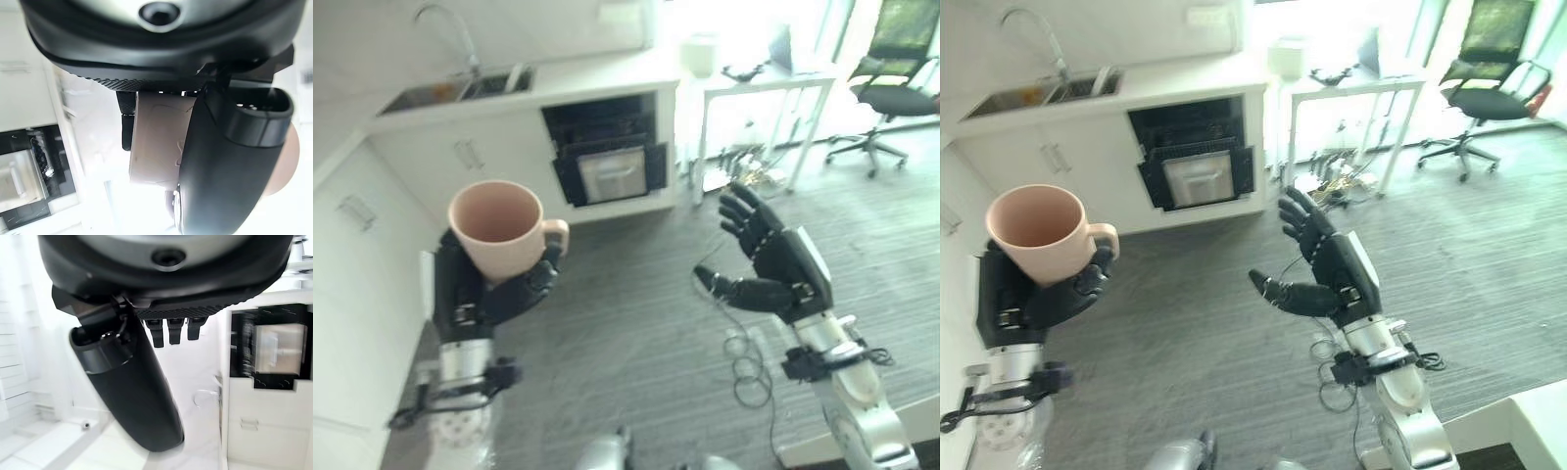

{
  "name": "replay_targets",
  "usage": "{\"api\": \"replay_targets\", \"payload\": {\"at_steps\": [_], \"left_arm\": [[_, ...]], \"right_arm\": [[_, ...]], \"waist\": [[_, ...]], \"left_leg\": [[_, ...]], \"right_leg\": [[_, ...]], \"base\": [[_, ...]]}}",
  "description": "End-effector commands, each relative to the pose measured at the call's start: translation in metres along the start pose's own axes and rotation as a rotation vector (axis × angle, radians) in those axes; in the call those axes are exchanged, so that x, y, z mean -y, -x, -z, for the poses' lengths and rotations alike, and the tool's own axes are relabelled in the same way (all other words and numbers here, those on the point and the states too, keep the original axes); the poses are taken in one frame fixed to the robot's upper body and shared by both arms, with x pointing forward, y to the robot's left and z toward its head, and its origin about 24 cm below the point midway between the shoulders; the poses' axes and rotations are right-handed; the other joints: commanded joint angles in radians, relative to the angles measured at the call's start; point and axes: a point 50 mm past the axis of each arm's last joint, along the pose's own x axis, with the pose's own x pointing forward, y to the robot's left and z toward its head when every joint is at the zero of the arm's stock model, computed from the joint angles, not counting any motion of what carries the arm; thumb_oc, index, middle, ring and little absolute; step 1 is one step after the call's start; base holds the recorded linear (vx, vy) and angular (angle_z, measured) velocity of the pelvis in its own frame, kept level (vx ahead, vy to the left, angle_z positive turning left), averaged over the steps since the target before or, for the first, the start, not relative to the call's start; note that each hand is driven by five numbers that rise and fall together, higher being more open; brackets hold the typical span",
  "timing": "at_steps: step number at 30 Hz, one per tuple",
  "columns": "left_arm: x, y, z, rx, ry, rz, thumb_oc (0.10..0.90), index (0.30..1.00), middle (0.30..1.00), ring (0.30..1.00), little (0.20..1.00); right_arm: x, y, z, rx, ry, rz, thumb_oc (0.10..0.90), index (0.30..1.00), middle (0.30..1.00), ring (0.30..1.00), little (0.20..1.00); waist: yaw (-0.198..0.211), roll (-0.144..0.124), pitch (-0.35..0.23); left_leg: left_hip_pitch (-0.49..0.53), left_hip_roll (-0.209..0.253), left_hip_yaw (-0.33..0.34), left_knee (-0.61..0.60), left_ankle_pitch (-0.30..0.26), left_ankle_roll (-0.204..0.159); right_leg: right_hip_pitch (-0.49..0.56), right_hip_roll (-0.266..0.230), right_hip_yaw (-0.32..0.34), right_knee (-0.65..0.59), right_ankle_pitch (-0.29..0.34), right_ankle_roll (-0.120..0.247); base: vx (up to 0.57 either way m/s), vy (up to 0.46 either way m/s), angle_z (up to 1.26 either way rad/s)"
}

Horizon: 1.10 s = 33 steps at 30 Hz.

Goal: Place the dishes in the dishwasher.

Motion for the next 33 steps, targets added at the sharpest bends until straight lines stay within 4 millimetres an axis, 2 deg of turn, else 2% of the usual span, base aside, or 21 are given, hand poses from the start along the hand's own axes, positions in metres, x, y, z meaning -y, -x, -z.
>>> {"api": "replay_targets", "payload": {"at_steps": [1,2,5,7,9,11,12,13,14,15,17,18,19,21,23,25,26,27,28,31,33], "left_arm": [[-0.01,-0.024,-0.047,0.314,0.032,-0.077,0.4,0.3,0.3,0.3,0.3],[-0.011,-0.025,-0.047,0.322,0.038,-0.085,0.4,0.3,0.3,0.3,0.3],[-0.015,-0.028,-0.047,0.329,0.066,-0.13,0.4,0.3,0.3,0.3,0.3],[-0.018,-0.033,-0.048,0.342,0.089,-0.137,0.4,0.3,0.3,0.3,0.3],[-0.017,-0.035,-0.05,0.357,0.097,-0.132,0.4,0.3,0.3,0.3,0.3],[-0.018,-0.038,-0.052,0.364,0.096,-0.124,0.4,0.3,0.3,0.3,0.3],[-0.016,-0.041,-0.052,0.366,0.098,-0.107,0.4,0.3,0.3,0.3,0.3],[-0.014,-0.044,-0.053,0.377,0.081,-0.099,0.4,0.3,0.3,0.3,0.3],[-0.013,-0.045,-0.053,0.38,0.072,-0.096,0.4,0.3,0.3,0.3,0.3],[-0.008,-0.048,-0.055,0.395,0.032,-0.09,0.4,0.3,0.3,0.3,0.3],[-0.001,-0.049,-0.057,0.407,0.015,-0.073,0.4,0.3,0.3,0.3,0.3],[0.001,-0.048,-0.056,0.41,0.007,-0.073,0.4,0.3,0.3,0.3,0.3],[0.005,-0.049,-0.057,0.408,0.011,-0.064,0.4,0.3,0.3,0.3,0.3],[0.005,-0.05,-0.057,0.41,0.019,-0.063,0.4,0.3,0.3,0.3,0.3],[-0.001,-0.049,-0.059,0.427,-0.024,-0.073,0.4,0.3,0.3,0.3,0.3],[-0.006,-0.046,-0.058,0.418,-0.037,-0.082,0.4,0.3,0.3,0.3,0.3],[-0.008,-0.041,-0.055,0.404,-0.045,-0.094,0.4,0.3,0.3,0.3,0.3],[-0.008,-0.041,-0.055,0.404,-0.045,-0.094,0.4,0.3,0.3,0.3,0.3],[-0.006,-0.04,-0.055,0.409,-0.042,-0.095,0.4,0.3,0.3,0.3,0.3],[-0.007,-0.037,-0.055,0.411,-0.045,-0.078,0.4,0.3,0.3,0.3,0.3],[-0.008,-0.037,-0.055,0.39,-0.056,-0.074,0.4,0.3,0.3,0.3,0.3]], "right_arm": [[0.004,-0.013,-0.039,0.26,0.044,0.022,0.8,0.9,0.9,0.9,0.9],[0.005,-0.012,-0.04,0.266,0.053,0.03,0.8,0.9,0.9,0.9,0.9],[0.011,-0.01,-0.042,0.257,0.073,0.031,0.8,0.9,0.9,0.9,0.9],[0.015,-0.009,-0.046,0.257,0.087,0.049,0.8,0.9,0.9,0.9,0.9],[0.016,-0.01,-0.051,0.285,0.104,0.068,0.8,0.9,0.9,0.9,0.9],[0.015,-0.01,-0.056,0.309,0.123,0.1,0.8,0.9,0.9,0.9,0.9],[0.016,-0.009,-0.057,0.316,0.124,0.127,0.8,0.9,0.9,0.9,0.9],[0.017,-0.007,-0.058,0.323,0.108,0.144,0.8,0.9,0.9,0.9,0.9],[0.018,-0.006,-0.058,0.323,0.1,0.144,0.8,0.9,0.9,0.9,0.9],[0.015,-0.004,-0.058,0.314,0.073,0.125,0.8,0.9,0.9,0.9,0.9],[0.009,-0.002,-0.055,0.303,0.071,0.102,0.8,0.9,0.9,0.9,0.9],[0.007,-0.003,-0.052,0.297,0.064,0.087,0.8,0.9,0.9,0.9,0.9],[0.005,-0.004,-0.048,0.285,0.054,0.067,0.8,0.9,0.9,0.9,0.9],[0.005,-0.006,-0.046,0.274,0.043,0.04,0.8,0.9,0.9,0.9,0.9],[0.004,-0.01,-0.047,0.281,0.023,0.009,0.8,0.9,0.9,0.9,0.9],[0.005,-0.011,-0.045,0.282,0.006,-0.006,0.8,0.9,0.9,0.9,0.9],[0.002,-0.014,-0.043,0.287,-0.009,-0.03,0.8,0.9,0.9,0.9,0.9],[0.002,-0.014,-0.043,0.287,-0.009,-0.03,0.8,0.9,0.9,0.9,0.9],[-0.001,-0.016,-0.043,0.305,-0.013,-0.034,0.8,0.9,0.9,0.9,0.9],[-0.002,-0.017,-0.044,0.312,-0.029,-0.019,0.8,0.9,0.9,0.9,0.9],[-0.004,-0.019,-0.045,0.299,-0.038,-0.026,0.8,0.9,0.9,0.9,0.9]], "waist": [[0.045,0.004,-0.039],[0.041,0.006,-0.042],[0.026,0.005,-0.053],[0.03,0.003,-0.062],[0.05,-0.005,-0.074],[0.062,-0.018,-0.086],[0.061,-0.028,-0.094],[0.054,-0.034,-0.102],[0.051,-0.034,-0.101],[0.039,-0.031,-0.103],[0.021,-0.011,-0.102],[0.012,-0.005,-0.101],[0.003,-0.004,-0.09],[0.01,-0.023,-0.085],[0.016,-0.044,-0.064],[0.001,-0.059,-0.044],[-0.022,-0.081,-0.024],[-0.022,-0.081,-0.024],[-0.027,-0.08,-0.014],[-0.019,-0.08,-0.026],[-0.015,-0.08,-0.05]], "left_leg": [[0.015,0.105,0.041,0.092,-0.02,-0.071],[0.009,0.121,0.056,0.092,-0.01,-0.075],[0.031,0.124,0.098,0.092,-0.05,-0.062],[0.043,0.11,0.105,0.092,-0.065,-0.055],[0.047,0.075,0.064,0.092,-0.077,-0.041],[0.058,0.043,0.047,0.092,-0.09,-0.016],[0.064,0.02,0.042,0.092,-0.098,0.002],[0.079,-0.004,0.033,0.092,-0.116,0.026],[0.086,-0.011,0.028,0.092,-0.121,0.034],[0.123,-0.048,0.012,0.092,-0.147,0.069],[0.161,-0.057,-0.008,0.092,-0.171,0.093],[0.167,-0.053,-0.009,0.092,-0.175,0.098],[0.182,-0.051,-0.009,0.092,-0.183,0.102],[0.188,-0.059,-0.009,0.092,-0.183,0.092],[0.226,-0.065,-0.027,0.092,-0.214,0.07],[0.265,-0.058,-0.03,0.092,-0.238,0.047],[0.313,-0.06,-0.036,0.092,-0.29,0.028],[0.313,-0.06,-0.036,0.092,-0.29,0.028],[0.34,-0.057,-0.066,0.092,-0.33,0.026],[0.368,-0.042,-0.098,0.092,-0.361,0.01],[0.399,-0.01,-0.086,0.092,-0.365,-0.017]], "right_leg": [[0.132,-0.028,-0.023,-0.215,0.065,0.153],[0.145,-0.032,-0.026,-0.215,0.054,0.152],[0.176,-0.071,-0.043,-0.215,0.05,0.167],[0.207,-0.097,-0.053,-0.215,0.042,0.177],[0.238,-0.124,-0.052,-0.215,0.048,0.198],[0.274,-0.156,-0.051,-0.215,0.095,0.233],[0.297,-0.166,-0.045,-0.215,0.147,0.248],[0.338,-0.176,-0.045,-0.212,0.253,0.262],[0.341,-0.179,-0.045,-0.191,0.28,0.266],[0.287,-0.218,-0.029,0.06,0.377,0.281],[0.178,-0.233,0.0,0.272,0.417,0.263],[0.124,-0.231,0.016,0.314,0.428,0.254],[0.052,-0.226,-0.001,0.309,0.406,0.237],[0.028,-0.212,-0.053,0.168,0.353,0.224],[0.018,-0.227,-0.139,-0.065,0.372,0.23],[0.003,-0.232,-0.148,-0.215,0.381,0.235],[-0.116,-0.27,-0.074,-0.215,0.37,0.258],[-0.116,-0.27,-0.074,-0.215,0.37,0.258],[-0.192,-0.296,-0.038,-0.215,0.388,0.268],[-0.178,-0.303,-0.024,-0.215,0.378,0.279],[-0.15,-0.29,-0.051,-0.215,0.354,0.285]], "base": [[0.19,0.167,-0.25],[0.14,0.135,-0.02],[0.27,0.272,0.19],[0.35,0.251,0.27],[0.38,0.257,0.34],[0.38,0.309,0.25],[0.37,0.348,0.32],[0.32,0.323,0.49],[0.39,0.495,1.03],[0.31,0.428,1.0],[0.28,0.362,0.76],[0.2,0.196,0.59],[0.18,0.071,0.53],[0.29,-0.086,0.18],[0.36,-0.228,0.11],[0.41,-0.335,0.01],[0.38,-0.342,-0.6],[0.52,-0.449,-0.79],[0.36,-0.296,-0.05],[0.45,-0.395,0.32],[0.49,-0.441,0.45]]}}
